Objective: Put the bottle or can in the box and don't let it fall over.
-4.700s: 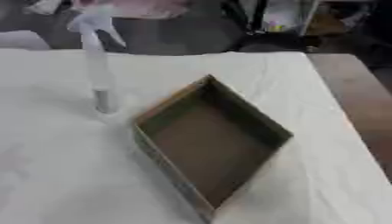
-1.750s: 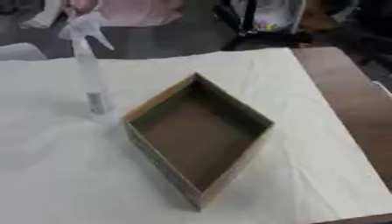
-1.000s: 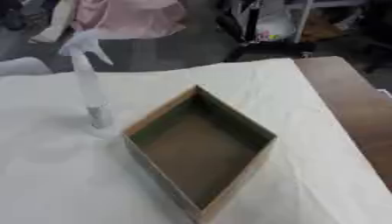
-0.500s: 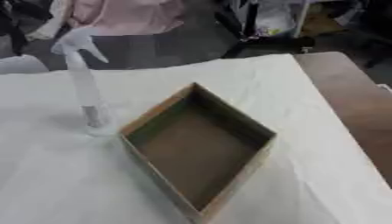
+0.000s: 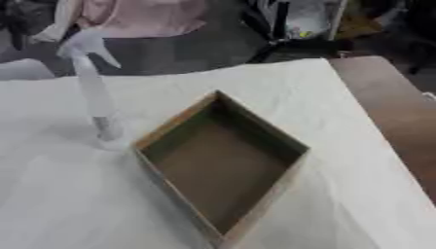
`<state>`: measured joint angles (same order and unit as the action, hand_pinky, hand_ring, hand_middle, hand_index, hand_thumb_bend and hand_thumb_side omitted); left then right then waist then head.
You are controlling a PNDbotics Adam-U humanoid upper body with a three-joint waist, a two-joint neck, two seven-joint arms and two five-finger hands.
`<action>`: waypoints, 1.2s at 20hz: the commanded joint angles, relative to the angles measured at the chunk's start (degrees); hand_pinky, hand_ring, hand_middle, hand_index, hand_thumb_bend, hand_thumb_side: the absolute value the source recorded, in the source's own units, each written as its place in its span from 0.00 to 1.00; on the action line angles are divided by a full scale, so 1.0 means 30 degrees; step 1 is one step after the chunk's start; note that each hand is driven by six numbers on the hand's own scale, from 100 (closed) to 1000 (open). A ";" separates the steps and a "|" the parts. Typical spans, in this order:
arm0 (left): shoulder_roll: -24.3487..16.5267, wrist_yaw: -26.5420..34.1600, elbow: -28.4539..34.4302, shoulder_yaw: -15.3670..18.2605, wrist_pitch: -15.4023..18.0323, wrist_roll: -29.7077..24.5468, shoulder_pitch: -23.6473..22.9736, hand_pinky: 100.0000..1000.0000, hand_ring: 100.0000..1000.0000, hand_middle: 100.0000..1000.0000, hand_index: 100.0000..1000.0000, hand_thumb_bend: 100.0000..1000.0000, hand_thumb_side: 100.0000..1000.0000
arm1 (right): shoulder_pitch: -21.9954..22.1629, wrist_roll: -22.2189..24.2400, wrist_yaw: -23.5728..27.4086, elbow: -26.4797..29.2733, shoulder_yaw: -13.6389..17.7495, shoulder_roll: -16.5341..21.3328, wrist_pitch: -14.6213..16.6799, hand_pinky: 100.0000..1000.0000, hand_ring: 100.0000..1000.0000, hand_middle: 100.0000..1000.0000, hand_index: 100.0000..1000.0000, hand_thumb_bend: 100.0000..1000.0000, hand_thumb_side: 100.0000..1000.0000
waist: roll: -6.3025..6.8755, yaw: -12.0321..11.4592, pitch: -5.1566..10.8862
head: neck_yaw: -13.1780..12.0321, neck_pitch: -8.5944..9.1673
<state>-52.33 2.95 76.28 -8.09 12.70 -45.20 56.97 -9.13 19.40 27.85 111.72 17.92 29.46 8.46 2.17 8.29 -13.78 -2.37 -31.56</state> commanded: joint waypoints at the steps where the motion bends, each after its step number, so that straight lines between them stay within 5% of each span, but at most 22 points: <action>1: -0.0573 0.0207 0.0096 0.0470 -0.0051 0.0596 0.0458 0.87 0.57 1.00 1.00 0.00 0.78 | -0.0184 0.0104 -0.0154 0.0071 0.0094 0.0296 0.0006 1.00 1.00 1.00 0.98 0.00 0.38 | 0.0021 0.0021 0.0178 | -0.0018 0.0205; 3: -0.0587 0.0175 0.0115 0.0543 -0.0071 0.0790 0.0460 0.90 0.57 1.00 1.00 0.00 0.76 | -0.0214 0.0136 -0.0184 0.0061 0.0093 0.0261 -0.0035 1.00 1.00 1.00 0.98 0.00 0.39 | 0.0066 0.0037 0.0123 | -0.0009 0.0211; 6: -0.0527 -0.0055 0.0200 0.0430 0.0022 0.0664 0.0358 0.95 0.63 1.00 1.00 0.14 0.74 | -0.0261 0.0181 -0.0237 0.0056 0.0101 0.0202 -0.0087 1.00 1.00 1.00 0.98 0.00 0.39 | 0.0128 0.0114 0.0009 | -0.0026 0.0273; 8: -0.0425 -0.0300 0.0173 0.0388 0.0029 0.0442 0.0345 0.97 0.67 1.00 1.00 0.19 0.82 | -0.0298 0.0193 -0.0270 0.0063 0.0107 0.0177 -0.0099 1.00 1.00 1.00 0.98 0.00 0.39 | 0.0151 0.0188 -0.0068 | -0.0054 0.0344; 10: -0.0341 -0.0460 0.0123 0.0350 -0.0041 0.0311 0.0369 1.00 0.74 1.00 1.00 0.45 0.92 | -0.0328 0.0197 -0.0286 0.0072 0.0111 0.0163 -0.0096 1.00 1.00 1.00 0.98 0.00 0.39 | 0.0163 0.0268 -0.0137 | -0.0087 0.0434; 11: -0.0297 -0.0468 0.0095 0.0340 -0.0117 0.0290 0.0386 1.00 0.78 1.00 1.00 0.66 1.00 | -0.0344 0.0200 -0.0293 0.0076 0.0111 0.0157 -0.0092 1.00 1.00 1.00 0.98 0.00 0.40 | 0.0170 0.0308 -0.0174 | -0.0110 0.0469; 15: -0.0212 -0.0725 0.0048 0.0344 -0.0671 0.0779 0.0453 1.00 0.81 1.00 1.00 0.85 1.00 | -0.0405 0.0233 -0.0336 0.0067 0.0103 0.0101 -0.0107 1.00 1.00 1.00 0.98 0.00 0.40 | 0.0200 0.0435 -0.0308 | -0.0164 0.0545; 19: -0.0191 -0.1098 0.0180 0.0256 -0.0954 0.1243 0.0426 1.00 0.83 1.00 1.00 0.85 1.00 | -0.0453 0.0270 -0.0359 0.0060 0.0093 0.0082 -0.0102 1.00 1.00 1.00 0.98 0.00 0.40 | 0.0198 0.0521 -0.0376 | -0.0157 0.0609; 24: -0.0150 -0.1363 0.0279 0.0243 -0.0792 0.1285 0.0490 1.00 0.80 1.00 1.00 0.70 1.00 | -0.0512 0.0348 -0.0358 0.0029 0.0041 0.0067 -0.0115 1.00 1.00 1.00 0.98 0.00 0.40 | 0.0189 0.0568 -0.0416 | -0.0178 0.0846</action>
<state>-51.81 -0.72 76.35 -7.91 10.14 -41.61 57.08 -10.11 20.20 26.98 111.42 17.91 28.50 8.04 2.93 9.90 -15.85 -2.87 -30.00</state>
